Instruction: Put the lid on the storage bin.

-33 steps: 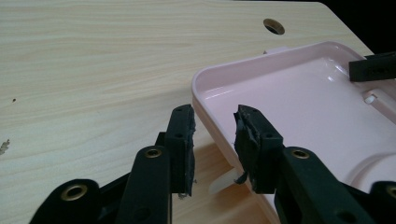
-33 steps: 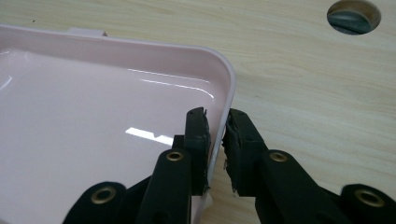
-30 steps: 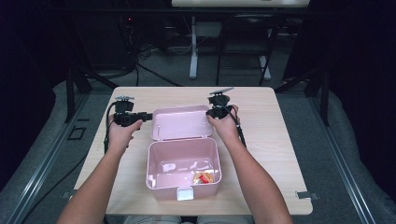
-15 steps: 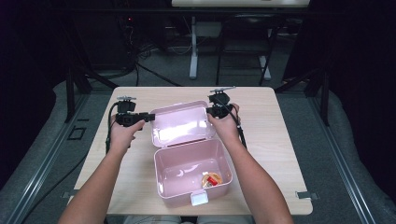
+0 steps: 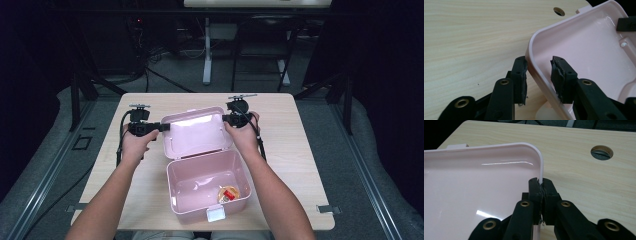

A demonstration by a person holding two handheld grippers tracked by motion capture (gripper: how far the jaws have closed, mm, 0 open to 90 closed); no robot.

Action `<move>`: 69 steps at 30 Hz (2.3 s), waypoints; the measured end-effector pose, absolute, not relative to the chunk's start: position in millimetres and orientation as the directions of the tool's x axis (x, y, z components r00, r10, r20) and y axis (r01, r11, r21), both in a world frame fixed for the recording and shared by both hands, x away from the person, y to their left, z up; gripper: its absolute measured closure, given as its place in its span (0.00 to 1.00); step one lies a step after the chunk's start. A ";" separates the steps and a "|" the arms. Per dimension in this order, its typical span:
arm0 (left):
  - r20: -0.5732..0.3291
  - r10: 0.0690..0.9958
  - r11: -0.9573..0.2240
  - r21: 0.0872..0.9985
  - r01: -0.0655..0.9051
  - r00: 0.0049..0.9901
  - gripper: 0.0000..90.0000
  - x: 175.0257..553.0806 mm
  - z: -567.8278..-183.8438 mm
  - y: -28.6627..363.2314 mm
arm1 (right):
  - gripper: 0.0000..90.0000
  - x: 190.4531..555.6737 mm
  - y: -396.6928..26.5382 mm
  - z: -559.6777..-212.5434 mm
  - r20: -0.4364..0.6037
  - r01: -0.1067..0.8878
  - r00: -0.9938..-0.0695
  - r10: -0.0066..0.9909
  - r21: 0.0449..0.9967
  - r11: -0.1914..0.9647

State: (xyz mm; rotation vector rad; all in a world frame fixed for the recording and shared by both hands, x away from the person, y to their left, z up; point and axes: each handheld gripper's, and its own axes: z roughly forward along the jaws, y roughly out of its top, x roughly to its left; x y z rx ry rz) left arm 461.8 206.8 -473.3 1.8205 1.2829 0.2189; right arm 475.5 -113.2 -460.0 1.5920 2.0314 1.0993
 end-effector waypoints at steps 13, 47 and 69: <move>-0.271 0.840 -0.100 0.775 0.624 0.471 0.79 458.2 -452.8 200.6 | 0.91 472.2 -136.2 -453.8 0.348 0.700 -0.355 0.868 0.714 0.000; -0.148 0.809 -0.133 0.897 0.422 0.569 0.88 411.0 -383.3 199.3 | 0.92 414.9 -146.9 -403.5 0.266 0.528 -0.465 0.844 0.849 0.023; -0.065 0.802 -0.198 0.909 0.367 0.593 0.89 426.6 -368.3 194.4 | 0.90 417.0 -151.0 -391.9 0.273 0.501 -0.473 0.837 0.865 0.001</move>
